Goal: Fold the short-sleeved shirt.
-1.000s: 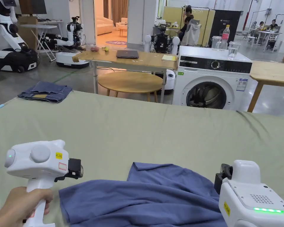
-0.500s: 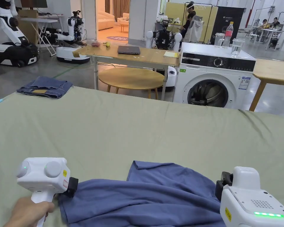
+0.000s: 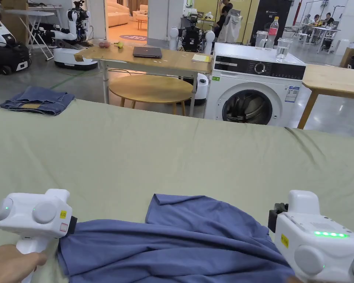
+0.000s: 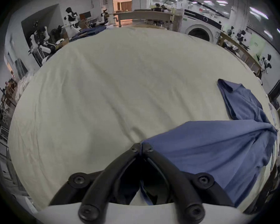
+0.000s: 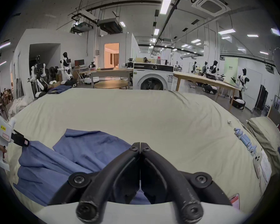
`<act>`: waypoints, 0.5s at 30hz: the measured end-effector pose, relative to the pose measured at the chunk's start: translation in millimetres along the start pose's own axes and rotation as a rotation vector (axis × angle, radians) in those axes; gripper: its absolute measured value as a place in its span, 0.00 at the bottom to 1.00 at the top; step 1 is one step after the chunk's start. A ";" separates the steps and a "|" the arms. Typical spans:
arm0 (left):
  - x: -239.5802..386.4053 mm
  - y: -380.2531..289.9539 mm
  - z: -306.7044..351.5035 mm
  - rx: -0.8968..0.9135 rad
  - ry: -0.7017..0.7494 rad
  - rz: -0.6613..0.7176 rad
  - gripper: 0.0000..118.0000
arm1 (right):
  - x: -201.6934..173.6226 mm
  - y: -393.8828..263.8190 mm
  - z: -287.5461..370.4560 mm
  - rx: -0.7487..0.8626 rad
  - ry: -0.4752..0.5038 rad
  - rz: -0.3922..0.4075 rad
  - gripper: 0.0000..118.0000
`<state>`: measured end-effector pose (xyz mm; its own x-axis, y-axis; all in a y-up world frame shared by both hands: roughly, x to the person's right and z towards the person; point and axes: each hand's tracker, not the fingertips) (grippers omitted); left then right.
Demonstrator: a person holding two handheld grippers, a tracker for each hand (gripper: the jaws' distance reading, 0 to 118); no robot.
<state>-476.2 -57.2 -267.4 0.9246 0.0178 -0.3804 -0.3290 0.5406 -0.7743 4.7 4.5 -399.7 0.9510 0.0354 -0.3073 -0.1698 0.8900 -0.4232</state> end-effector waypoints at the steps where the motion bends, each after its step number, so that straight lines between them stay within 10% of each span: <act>1: -0.3 -0.2 6.3 0.027 -0.012 0.007 0.00 | 4.1 6.5 -9.3 -0.022 0.009 0.000 0.00; 7: 3.0 1.9 21.7 0.087 -0.056 0.051 0.00 | 11.8 34.8 -83.6 -0.282 0.063 0.047 0.49; 15: 19.0 -1.6 35.2 0.115 -0.085 0.047 0.00 | 1.6 10.0 -152.2 -0.558 0.100 0.128 0.52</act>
<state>-451.4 -28.2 -255.6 0.9233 0.1135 -0.3670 -0.3524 0.6305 -0.6916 -34.8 -55.8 -534.2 0.8894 0.0595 -0.4532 -0.4182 0.5063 -0.7542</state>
